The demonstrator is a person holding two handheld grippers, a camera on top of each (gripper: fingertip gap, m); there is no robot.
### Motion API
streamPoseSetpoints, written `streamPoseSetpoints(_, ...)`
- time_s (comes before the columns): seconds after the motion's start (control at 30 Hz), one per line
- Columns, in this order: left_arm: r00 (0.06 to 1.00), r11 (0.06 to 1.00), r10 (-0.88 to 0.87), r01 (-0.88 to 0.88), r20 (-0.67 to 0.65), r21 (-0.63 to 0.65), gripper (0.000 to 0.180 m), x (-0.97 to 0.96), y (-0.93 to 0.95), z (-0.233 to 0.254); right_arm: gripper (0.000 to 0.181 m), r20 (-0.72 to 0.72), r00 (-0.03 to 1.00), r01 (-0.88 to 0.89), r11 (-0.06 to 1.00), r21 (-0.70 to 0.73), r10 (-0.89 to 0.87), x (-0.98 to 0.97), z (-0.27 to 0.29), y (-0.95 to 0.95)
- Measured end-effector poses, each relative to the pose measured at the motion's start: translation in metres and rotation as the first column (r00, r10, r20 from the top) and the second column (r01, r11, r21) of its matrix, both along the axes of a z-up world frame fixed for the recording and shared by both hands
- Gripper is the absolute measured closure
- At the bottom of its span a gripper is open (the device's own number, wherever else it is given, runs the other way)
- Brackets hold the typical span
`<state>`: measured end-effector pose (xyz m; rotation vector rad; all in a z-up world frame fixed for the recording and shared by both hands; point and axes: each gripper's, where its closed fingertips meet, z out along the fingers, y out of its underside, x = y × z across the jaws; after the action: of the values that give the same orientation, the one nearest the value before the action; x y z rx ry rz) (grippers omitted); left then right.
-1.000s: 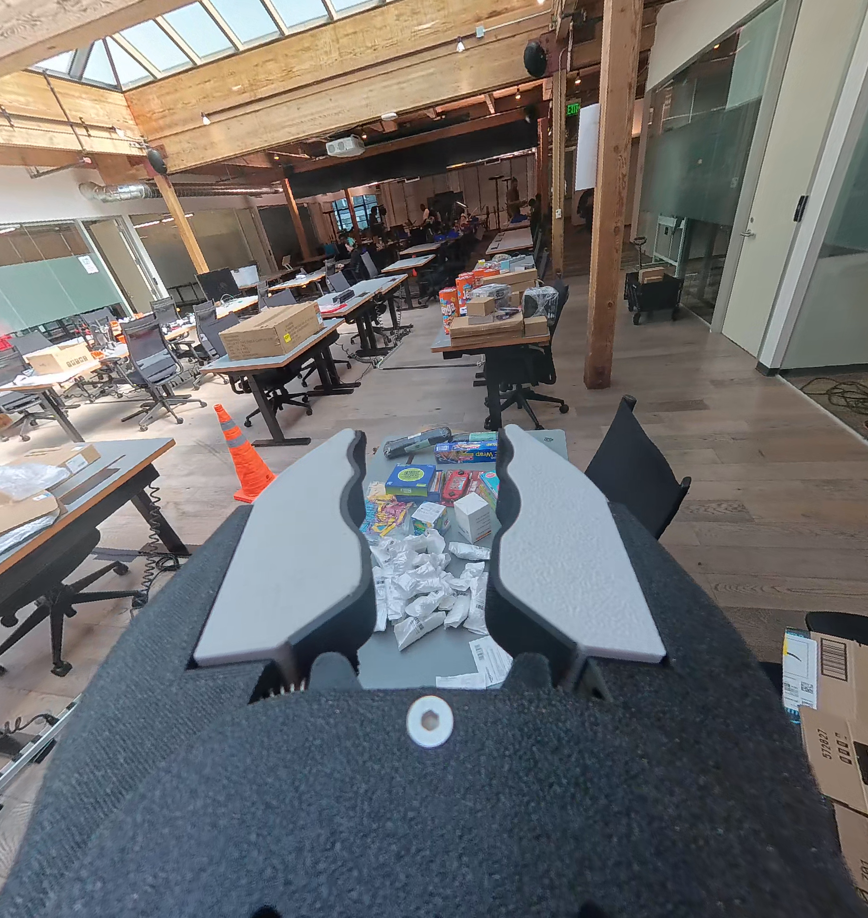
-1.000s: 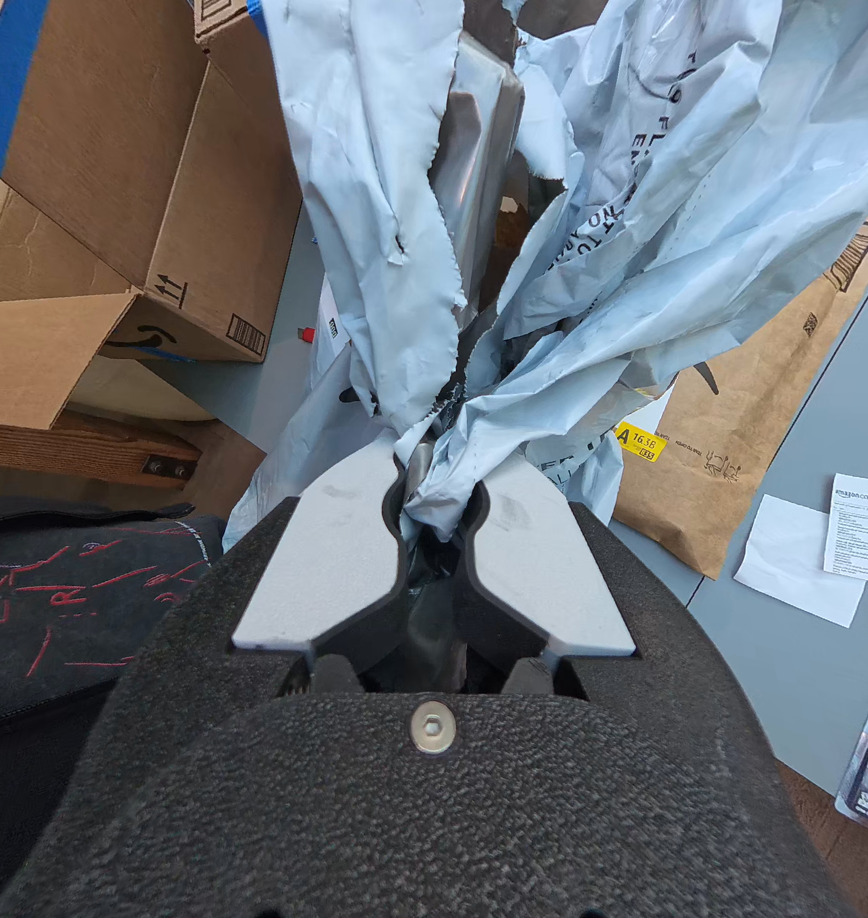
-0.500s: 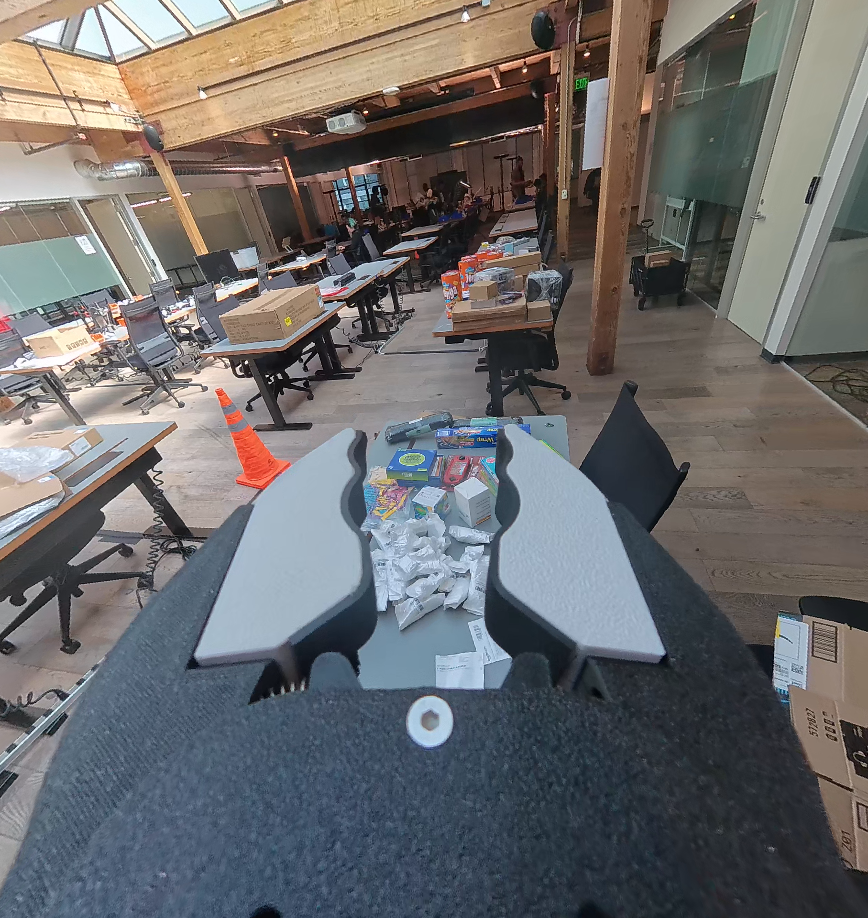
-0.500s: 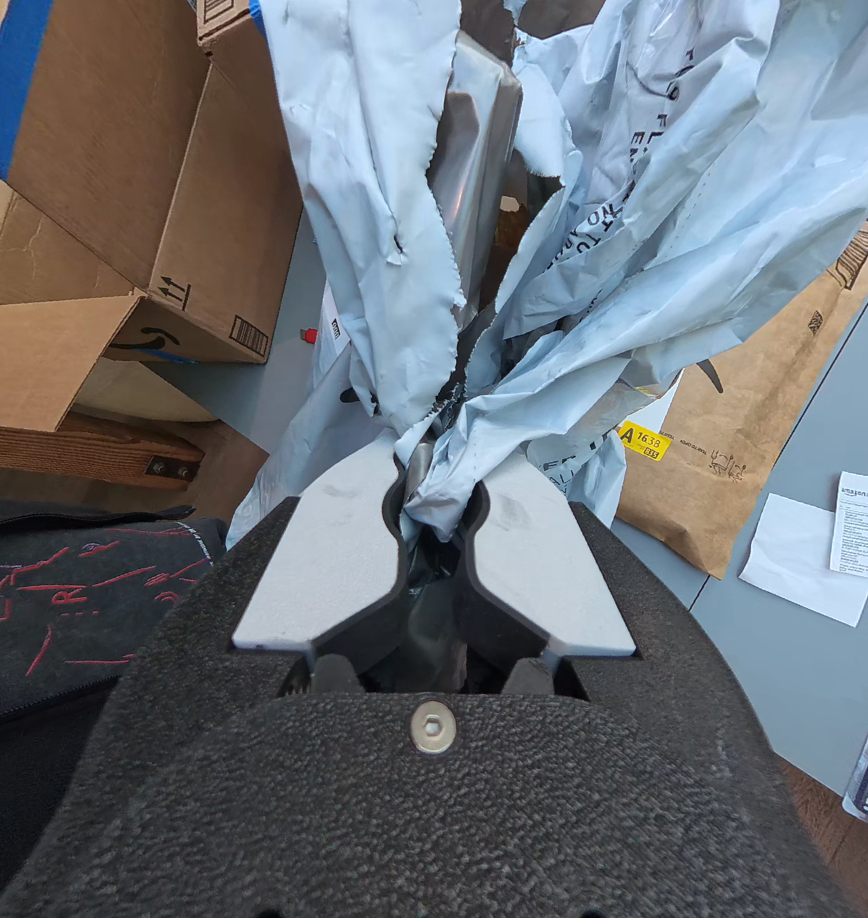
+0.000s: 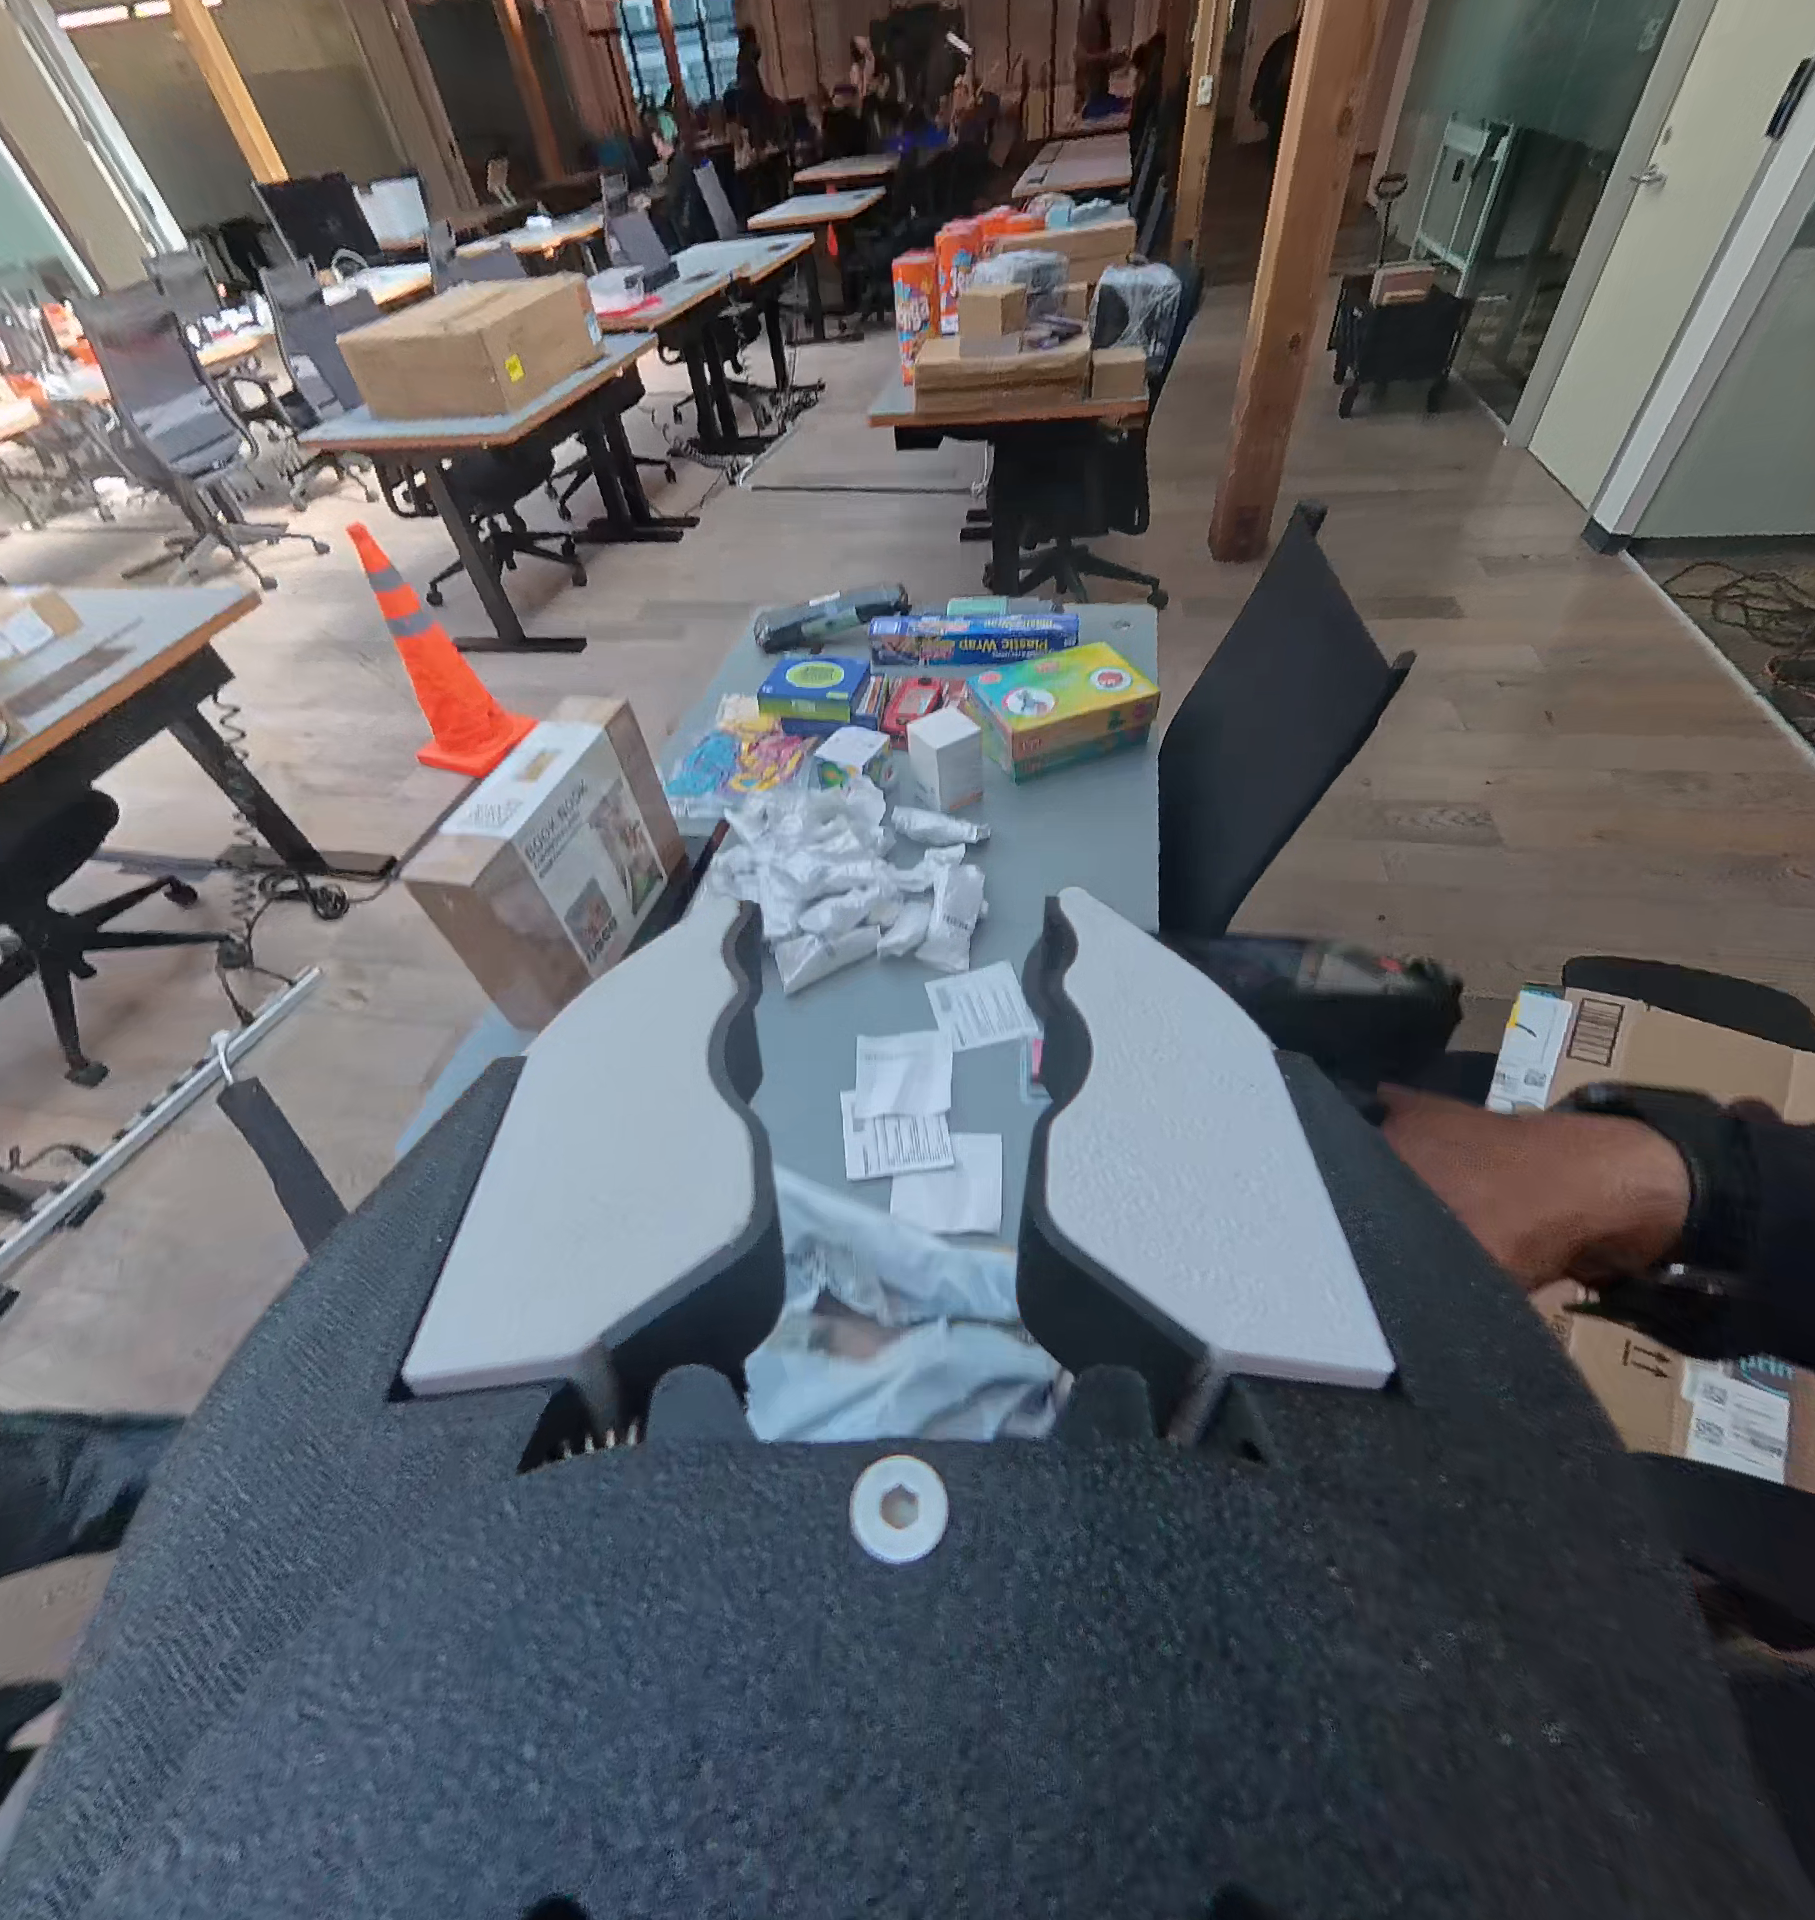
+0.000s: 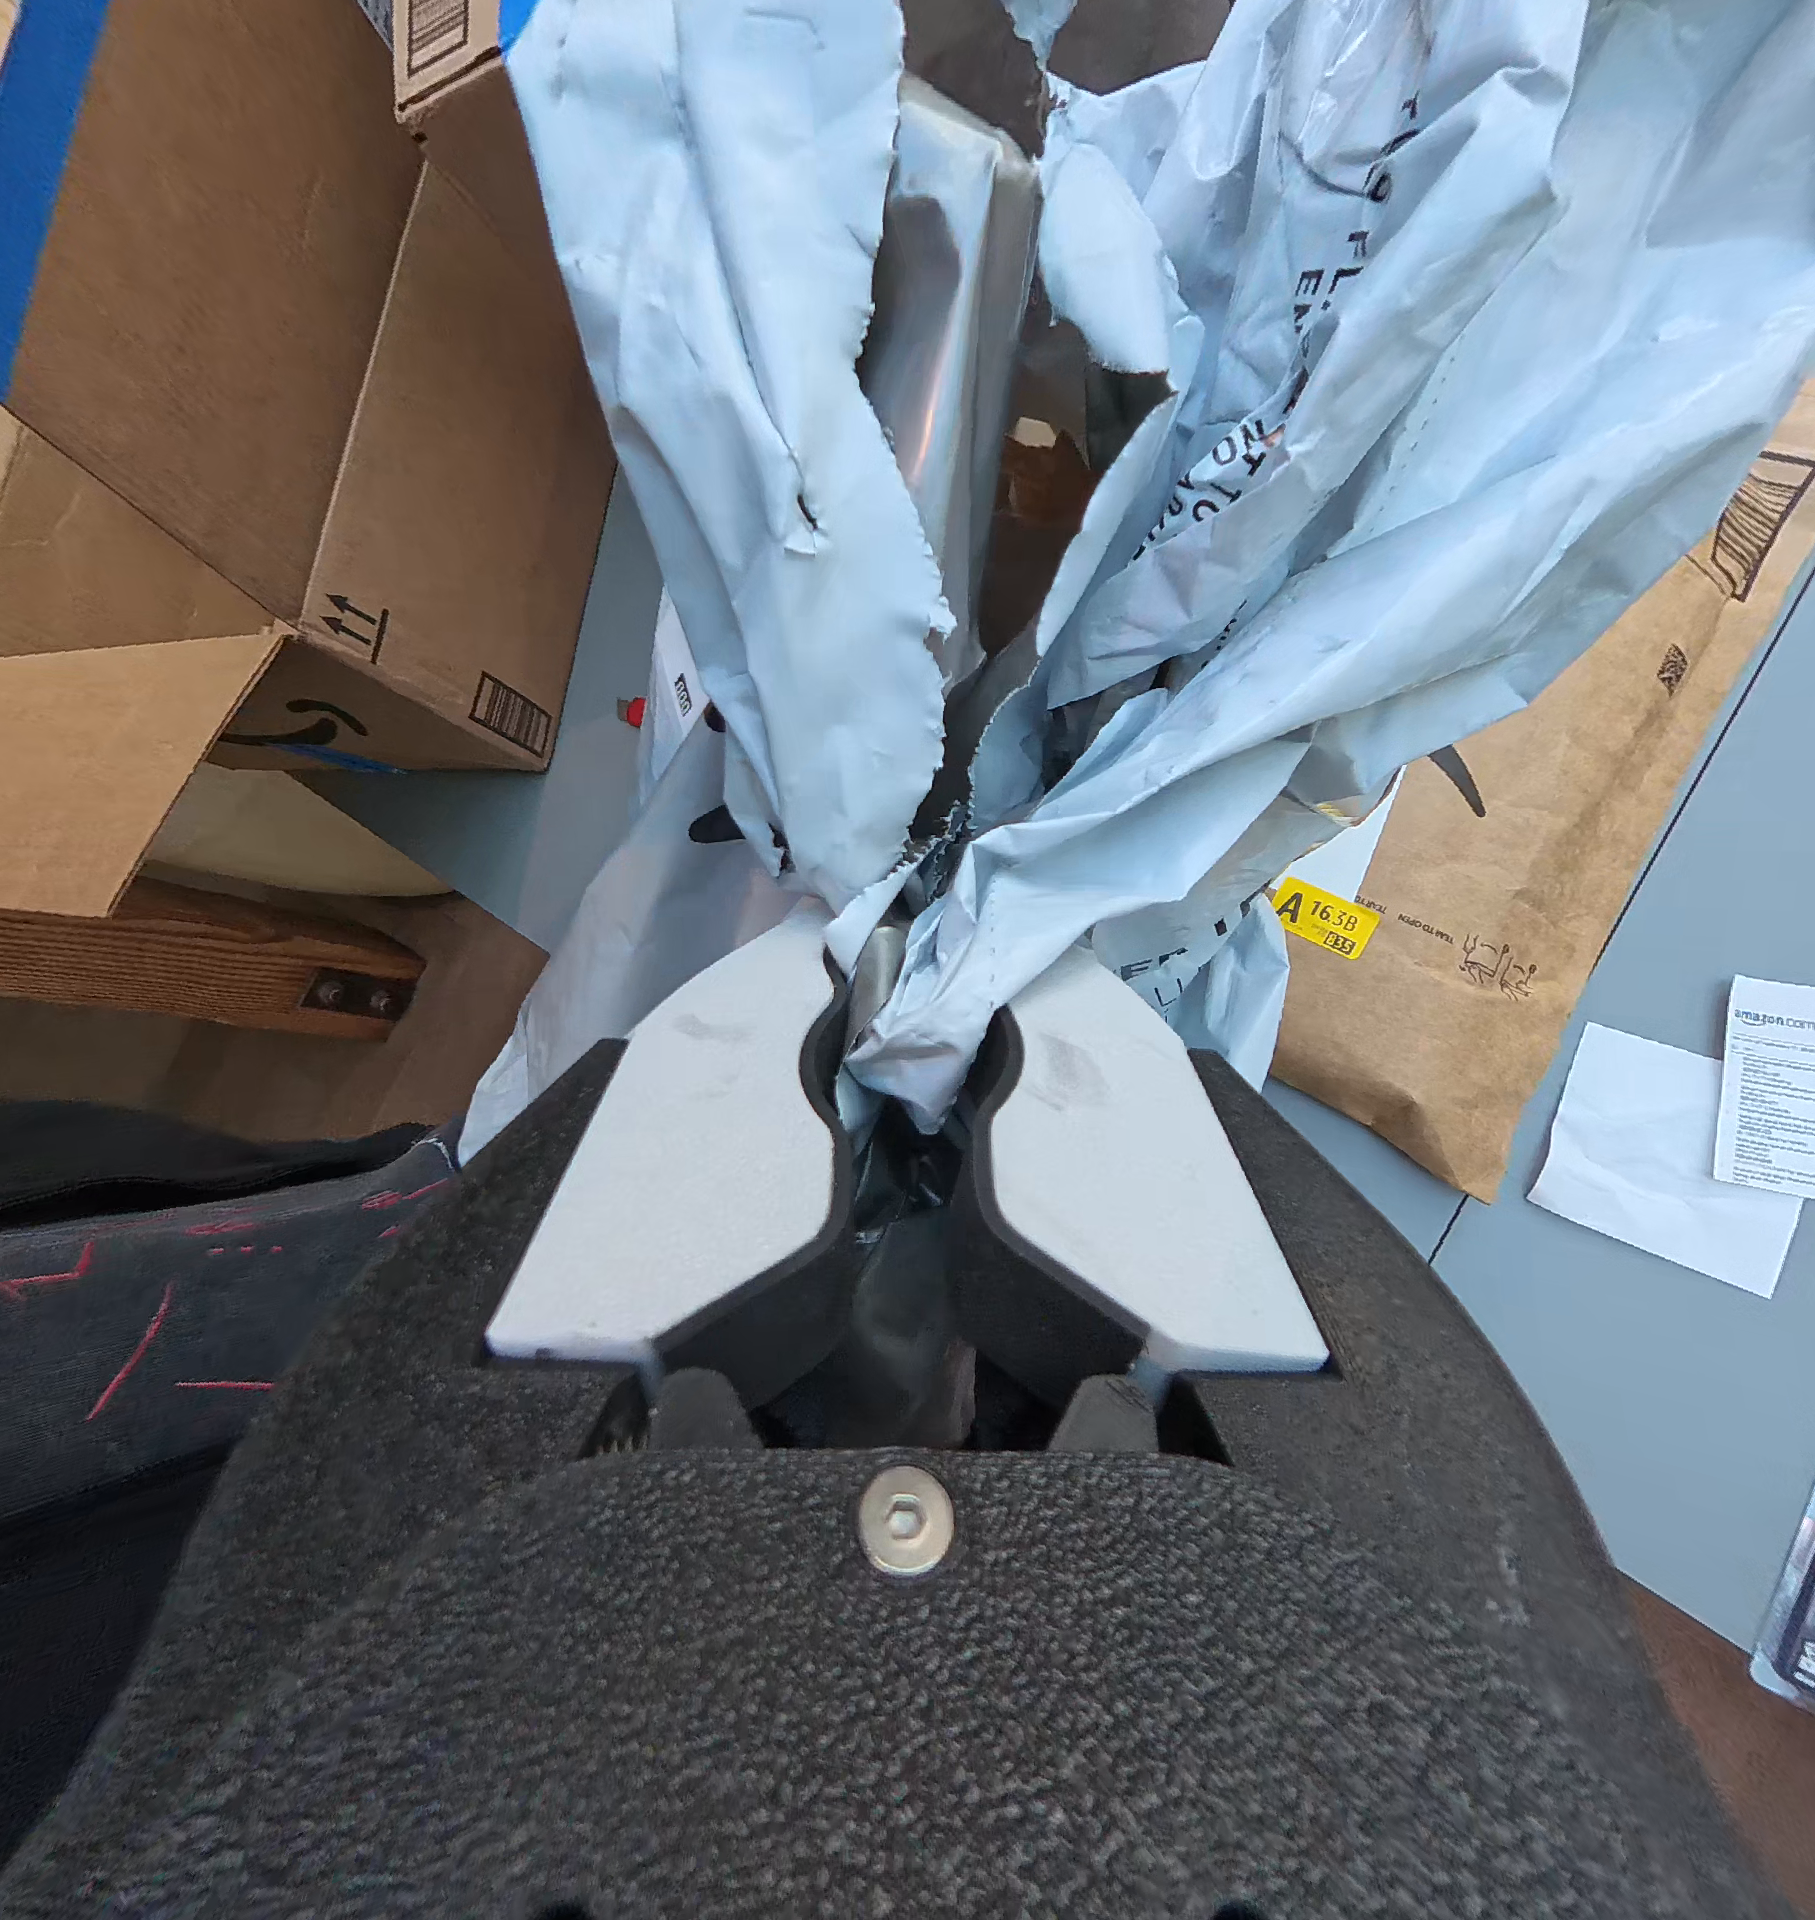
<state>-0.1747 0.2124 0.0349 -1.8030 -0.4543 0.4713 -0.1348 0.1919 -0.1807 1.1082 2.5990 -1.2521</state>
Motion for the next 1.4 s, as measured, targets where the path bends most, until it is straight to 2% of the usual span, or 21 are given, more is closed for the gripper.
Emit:
streamPoseSetpoints(0.1,0.987,0.997,0.081,-0.078,0.141,-0.029,0.123,0.012,-0.050,-0.067,0.166,0.015,1.000,0.019,1.000,-0.021,-0.019,-0.005,-0.002,0.006)
streamPoseSetpoints(0.23,0.926,0.983,0.173,-0.182,0.336,-0.004,0.121,0.036,-0.103,-0.141,0.166,0.040,0.999,0.030,0.998,-0.059,-0.027,-0.010,0.000,0.014)
streamPoseSetpoints(0.47,0.845,0.959,0.254,-0.282,0.470,-0.010,0.115,0.084,-0.135,-0.215,0.166,0.068,0.996,0.073,0.987,-0.142,-0.064,-0.027,0.009,0.039)
streamPoseSetpoints(0.6,0.782,0.945,0.325,-0.292,0.532,-0.147,0.108,0.097,-0.138,-0.278,0.166,0.097,0.992,0.098,0.975,-0.200,-0.079,-0.041,0.007,0.058)
streamPoseSetpoints(0.73,0.718,0.906,0.423,-0.315,0.552,-0.284,0.102,0.093,-0.143,-0.332,0.166,0.149,0.989,0.052,0.970,-0.237,-0.016,-0.047,0.000,0.070)
streamPoseSetpoints(0.87,0.683,0.882,0.467,-0.313,0.562,-0.352,0.102,0.082,-0.137,-0.365,0.166,0.166,0.986,0.009,0.983,-0.181,0.022,-0.057,-0.011,0.084)
streamPoseSetpoints(1.03,0.655,0.865,0.489,-0.278,0.576,-0.418,0.103,0.071,-0.120,-0.400,0.164,0.147,0.987,0.077,0.996,-0.049,-0.069,-0.082,-0.035,0.112)
streamPoseSetpoints(1.23,0.631,0.868,0.485,-0.267,0.605,-0.417,0.103,0.059,-0.104,-0.419,0.164,0.144,0.986,0.088,0.996,-0.017,-0.085,-0.085,-0.059,0.133)
streamPoseSetpoints(1.4,0.685,0.912,0.402,-0.241,0.608,-0.332,0.103,0.061,-0.081,-0.404,0.166,0.136,0.989,0.054,0.998,-0.037,-0.049,-0.076,-0.040,0.163)
